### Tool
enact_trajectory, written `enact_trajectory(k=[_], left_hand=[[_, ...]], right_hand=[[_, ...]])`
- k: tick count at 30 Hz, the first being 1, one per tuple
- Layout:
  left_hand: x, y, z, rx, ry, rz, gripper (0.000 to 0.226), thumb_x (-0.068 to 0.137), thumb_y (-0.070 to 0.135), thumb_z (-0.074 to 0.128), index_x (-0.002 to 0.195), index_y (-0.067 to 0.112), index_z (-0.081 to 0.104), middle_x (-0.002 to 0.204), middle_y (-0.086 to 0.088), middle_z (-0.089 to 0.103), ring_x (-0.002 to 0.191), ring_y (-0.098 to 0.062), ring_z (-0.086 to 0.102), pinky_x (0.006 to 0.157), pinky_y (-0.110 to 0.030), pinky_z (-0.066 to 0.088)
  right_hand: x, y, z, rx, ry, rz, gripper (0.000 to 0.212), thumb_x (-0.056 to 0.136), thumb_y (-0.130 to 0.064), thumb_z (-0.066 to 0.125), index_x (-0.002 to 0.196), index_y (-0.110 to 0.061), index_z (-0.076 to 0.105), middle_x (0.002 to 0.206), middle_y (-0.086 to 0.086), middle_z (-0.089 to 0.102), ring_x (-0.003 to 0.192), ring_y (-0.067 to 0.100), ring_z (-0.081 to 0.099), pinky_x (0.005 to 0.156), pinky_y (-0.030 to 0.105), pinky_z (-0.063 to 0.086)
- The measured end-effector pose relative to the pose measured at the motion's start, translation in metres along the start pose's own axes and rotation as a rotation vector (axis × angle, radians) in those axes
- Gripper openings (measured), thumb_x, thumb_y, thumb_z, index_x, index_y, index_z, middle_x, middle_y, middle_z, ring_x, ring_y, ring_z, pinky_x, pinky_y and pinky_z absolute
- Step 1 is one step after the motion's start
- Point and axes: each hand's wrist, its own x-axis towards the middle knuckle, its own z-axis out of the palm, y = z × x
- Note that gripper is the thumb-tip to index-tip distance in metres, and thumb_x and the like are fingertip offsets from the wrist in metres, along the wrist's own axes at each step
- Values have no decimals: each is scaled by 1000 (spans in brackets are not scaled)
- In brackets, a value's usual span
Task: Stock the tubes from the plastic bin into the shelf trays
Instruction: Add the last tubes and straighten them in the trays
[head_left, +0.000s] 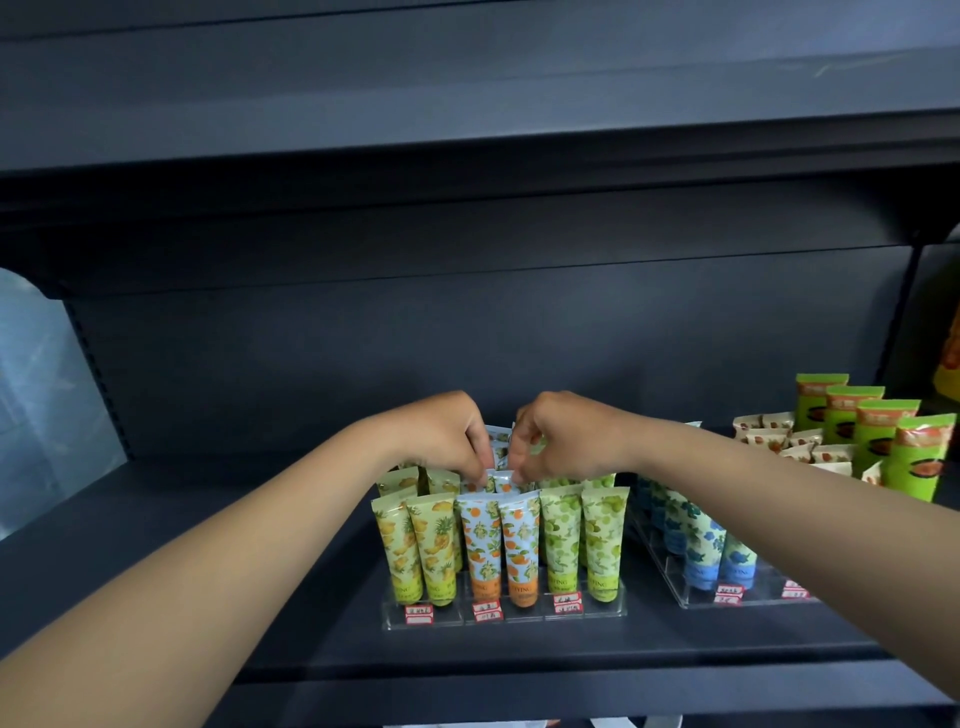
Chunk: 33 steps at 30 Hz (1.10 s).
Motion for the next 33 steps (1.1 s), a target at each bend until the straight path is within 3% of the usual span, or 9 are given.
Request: enact_trajectory(k=[15, 28, 33], left_hand=[[1, 2, 3, 124, 66, 21, 10, 76, 12, 74, 85, 15, 75, 59, 21, 56, 55, 4, 50, 51, -8, 36], [4, 1, 2, 131, 59, 22, 10, 76, 12, 74, 86, 16, 75, 59, 21, 56, 55, 4, 50, 51, -12, 35], [5, 0, 3, 87, 32, 13, 8, 74, 12, 76, 81, 16, 74, 62, 18, 59, 59, 2, 53, 58, -16, 40]], right_hand=[[-1, -1, 3, -16, 17, -23, 4, 80, -22, 71, 78, -20, 74, 90, -5, 71, 85, 7, 61, 77, 24, 49], [0, 0, 3, -21, 6, -27, 6, 82, -21, 70, 79, -19, 74, 91, -4, 71, 88, 9, 62, 78, 27, 50], [3, 3, 4, -36, -3, -17, 15, 77, -31, 75, 78, -17, 72, 89, -1, 70, 86, 11, 62, 75, 28, 50]])
